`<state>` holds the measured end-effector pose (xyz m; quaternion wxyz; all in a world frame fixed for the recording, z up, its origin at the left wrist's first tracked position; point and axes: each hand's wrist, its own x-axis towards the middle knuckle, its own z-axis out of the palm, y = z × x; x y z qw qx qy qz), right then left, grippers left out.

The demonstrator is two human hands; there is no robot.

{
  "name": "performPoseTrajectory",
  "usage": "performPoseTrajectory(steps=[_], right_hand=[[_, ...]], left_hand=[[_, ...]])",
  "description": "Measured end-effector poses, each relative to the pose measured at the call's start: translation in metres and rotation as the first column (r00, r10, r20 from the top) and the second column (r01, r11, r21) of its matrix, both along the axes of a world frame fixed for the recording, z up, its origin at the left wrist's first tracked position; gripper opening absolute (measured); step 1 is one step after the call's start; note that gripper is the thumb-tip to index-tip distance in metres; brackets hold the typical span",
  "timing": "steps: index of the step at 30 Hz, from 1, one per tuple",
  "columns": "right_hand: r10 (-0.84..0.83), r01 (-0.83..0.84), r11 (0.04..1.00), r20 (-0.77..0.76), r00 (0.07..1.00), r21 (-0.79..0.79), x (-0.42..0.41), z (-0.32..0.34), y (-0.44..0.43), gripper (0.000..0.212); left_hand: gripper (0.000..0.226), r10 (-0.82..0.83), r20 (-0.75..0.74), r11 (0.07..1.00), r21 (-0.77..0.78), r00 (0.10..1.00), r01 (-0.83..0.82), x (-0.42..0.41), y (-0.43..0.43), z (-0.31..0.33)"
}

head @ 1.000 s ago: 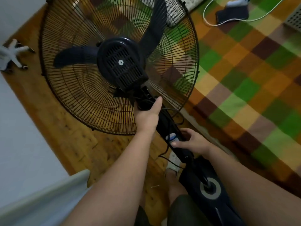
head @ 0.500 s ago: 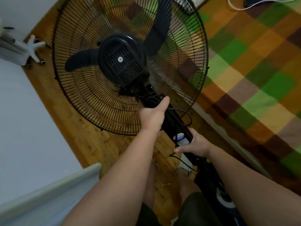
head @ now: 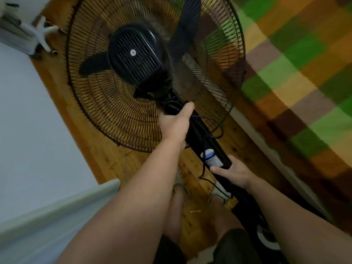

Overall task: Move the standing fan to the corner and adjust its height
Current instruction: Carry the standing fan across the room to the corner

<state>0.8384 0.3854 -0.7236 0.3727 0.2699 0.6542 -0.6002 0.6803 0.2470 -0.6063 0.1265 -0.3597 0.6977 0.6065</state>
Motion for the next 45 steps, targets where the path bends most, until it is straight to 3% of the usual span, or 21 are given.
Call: performPoseTrajectory(steps=[8, 11, 14, 16, 22, 25, 30, 34, 38, 45], right_hand=[[0.054, -0.054, 0.998, 0.040, 0.998, 0.012, -0.013, 0.039, -0.018, 0.081], [0.020, -0.019, 0.989, 0.001, 1.000, 0.146, -0.019, 0.073, -0.030, 0.087], [0.026, -0.016, 0.962, -0.033, 0.999, 0.271, -0.027, 0.104, -0.042, 0.110], [0.046, -0.047, 0.939, 0.010, 0.999, 0.340, -0.036, 0.125, -0.046, 0.122], [0.059, -0.094, 0.917, 0.100, 0.993, 0.388, -0.054, 0.184, -0.062, 0.126], [0.108, -0.153, 0.908, 0.134, 0.985, 0.391, -0.070, 0.215, -0.079, 0.130], [0.151, -0.204, 0.897, 0.161, 0.975, 0.393, -0.101, 0.251, -0.123, 0.115], [0.150, -0.240, 0.885, 0.244, 0.958, 0.399, -0.124, 0.269, -0.165, 0.139], [0.157, -0.258, 0.898, 0.289, 0.944, 0.356, -0.144, 0.287, -0.202, 0.152], [0.218, -0.323, 0.868, 0.296, 0.930, 0.377, -0.167, 0.292, -0.249, 0.129]], left_hand=[[0.070, 0.074, -0.003, 0.997, -0.022, 0.997, -0.074, -0.025, -0.026, 0.019], [0.056, 0.087, 0.004, 0.996, 0.003, 0.996, -0.087, -0.041, -0.037, 0.038], [0.038, 0.091, 0.025, 0.995, 0.045, 0.996, -0.092, -0.053, -0.047, 0.063], [0.050, 0.088, 0.030, 0.995, 0.052, 0.996, -0.090, -0.058, -0.055, 0.080], [0.093, 0.072, -0.022, 0.997, 0.031, 0.997, -0.071, -0.055, -0.087, 0.119], [0.087, 0.102, -0.057, 0.989, 0.115, 0.993, -0.095, -0.043, -0.107, 0.134], [0.074, 0.178, -0.045, 0.970, 0.173, 0.983, -0.168, -0.018, -0.142, 0.146], [0.073, 0.199, 0.078, 0.956, 0.205, 0.977, -0.211, -0.013, -0.178, 0.147], [0.066, 0.237, 0.063, 0.954, 0.172, 0.970, -0.244, -0.016, -0.212, 0.150], [0.057, 0.233, 0.073, 0.970, 0.055, 0.970, -0.238, -0.020, -0.259, 0.150]])
